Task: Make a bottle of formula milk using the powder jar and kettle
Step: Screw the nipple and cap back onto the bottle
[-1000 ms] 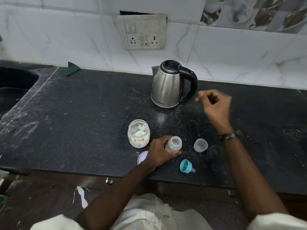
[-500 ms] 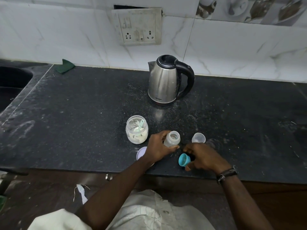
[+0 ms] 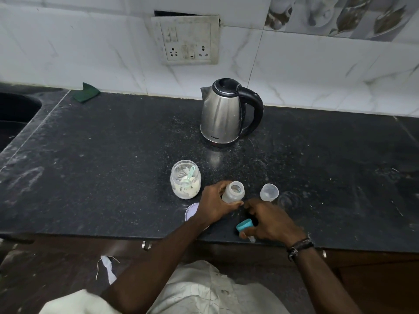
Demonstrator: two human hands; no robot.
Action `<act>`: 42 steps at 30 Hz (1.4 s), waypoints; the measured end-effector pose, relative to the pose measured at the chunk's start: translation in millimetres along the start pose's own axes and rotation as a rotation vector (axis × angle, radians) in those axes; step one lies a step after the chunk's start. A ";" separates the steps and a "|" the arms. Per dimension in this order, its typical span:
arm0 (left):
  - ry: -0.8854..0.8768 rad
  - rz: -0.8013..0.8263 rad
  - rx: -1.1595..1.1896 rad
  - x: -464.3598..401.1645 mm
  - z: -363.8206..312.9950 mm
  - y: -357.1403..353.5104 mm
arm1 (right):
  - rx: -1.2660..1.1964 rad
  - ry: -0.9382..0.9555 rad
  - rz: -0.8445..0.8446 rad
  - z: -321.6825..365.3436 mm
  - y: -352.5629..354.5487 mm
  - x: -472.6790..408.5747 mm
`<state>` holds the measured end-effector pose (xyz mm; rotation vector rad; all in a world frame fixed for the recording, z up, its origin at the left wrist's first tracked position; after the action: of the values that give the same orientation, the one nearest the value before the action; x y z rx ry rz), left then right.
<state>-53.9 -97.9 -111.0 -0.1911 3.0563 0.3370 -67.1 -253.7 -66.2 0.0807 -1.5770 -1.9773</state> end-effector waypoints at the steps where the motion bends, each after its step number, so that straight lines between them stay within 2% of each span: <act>1: -0.004 -0.004 0.002 0.2 -0.6 0.4 | 0.004 0.020 -0.031 4.5 -1.1 0.9; 4: -0.018 -0.005 -0.004 0.1 -1.2 0.5 | -0.033 0.019 -0.073 4.9 -5.6 1.1; 11: -0.021 0.001 -0.010 -0.5 2.5 -0.5 | -0.052 -0.054 -0.019 -3.6 -9.3 -1.0; 14: -0.012 -0.001 -0.014 -1.3 4.9 -0.6 | -0.147 -0.070 -0.026 -5.4 -3.0 0.9; 23: -0.020 0.002 -0.011 -2.9 5.2 -0.4 | -0.241 -0.074 -0.218 0.5 73.7 -8.3; 28: -0.011 0.005 -0.003 -2.9 7.4 -0.3 | -0.085 0.037 -0.276 29.6 99.0 -15.7; 36: 0.003 0.013 -0.021 -3.8 9.3 0.7 | 0.181 0.149 -0.165 66.7 89.7 -28.6; 42: 0.011 0.027 -0.049 -3.6 8.0 0.3 | 0.242 0.199 -0.111 83.3 83.7 -33.4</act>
<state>-50.0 -95.4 -118.5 -0.1547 3.0657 0.4135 -38.9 -174.6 23.3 0.4569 -1.7015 -1.7870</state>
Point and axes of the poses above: each hand's wrist, its own x-axis away from the middle knuckle, its own y-axis out of the back of the hand, z = x × y, the point moved 9 cm from there along -x, towards the middle knuckle, and after that the axes turned 1 degree about -z, right-handed, at the moved point
